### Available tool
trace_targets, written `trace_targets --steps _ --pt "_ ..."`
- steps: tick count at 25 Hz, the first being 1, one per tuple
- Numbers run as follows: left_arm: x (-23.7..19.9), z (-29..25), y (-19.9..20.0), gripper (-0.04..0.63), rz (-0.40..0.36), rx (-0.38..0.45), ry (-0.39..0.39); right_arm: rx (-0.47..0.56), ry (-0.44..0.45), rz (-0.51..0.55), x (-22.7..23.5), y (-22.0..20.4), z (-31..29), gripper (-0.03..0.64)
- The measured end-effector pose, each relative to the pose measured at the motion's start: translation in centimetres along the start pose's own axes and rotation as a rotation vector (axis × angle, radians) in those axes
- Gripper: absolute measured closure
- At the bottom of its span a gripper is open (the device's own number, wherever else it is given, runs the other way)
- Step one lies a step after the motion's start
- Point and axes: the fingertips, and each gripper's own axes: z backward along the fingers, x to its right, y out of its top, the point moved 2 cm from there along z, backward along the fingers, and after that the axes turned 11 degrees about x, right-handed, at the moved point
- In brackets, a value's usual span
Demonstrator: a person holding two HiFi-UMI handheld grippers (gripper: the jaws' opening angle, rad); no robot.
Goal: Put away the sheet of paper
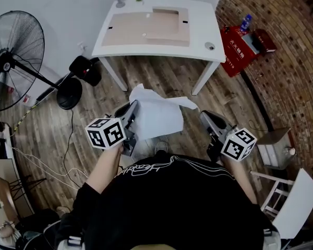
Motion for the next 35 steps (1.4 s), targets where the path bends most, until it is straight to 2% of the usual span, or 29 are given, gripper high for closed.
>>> trace_targets --steps 5,10,17,23,29,35 --pt "-3.5 -4.4 4.2 0.563 0.002 0.011 -0.005 -0.006 0.016 -0.004 2.1 2.0 -6.2 0.617" --pt "-5.5 -8.4 7.7 0.563 -0.016 0.025 -0.004 0.014 0.013 -0.007 4.2 3.9 -9.5 0.617" --pt "-7.0 -14.4 10.2 0.563 0.009 0.061 0.025 -0.002 0.043 -0.015 10.0 6.6 -13.7 0.617" --pt "-8.2 -20.3 13.5 0.563 0.027 0.071 0.055 -0.004 0.097 -0.021 14.9 11.1 -19.9 0.617" --pt "-8.2 -25.8 17.0 0.563 0.015 0.107 0.050 -0.026 0.142 -0.024 19.0 14.3 -24.4 0.617" --pt "-8.7 -28.6 19.1 0.563 0.044 0.148 0.034 -0.039 0.176 -0.012 21.1 16.1 -27.5 0.617"
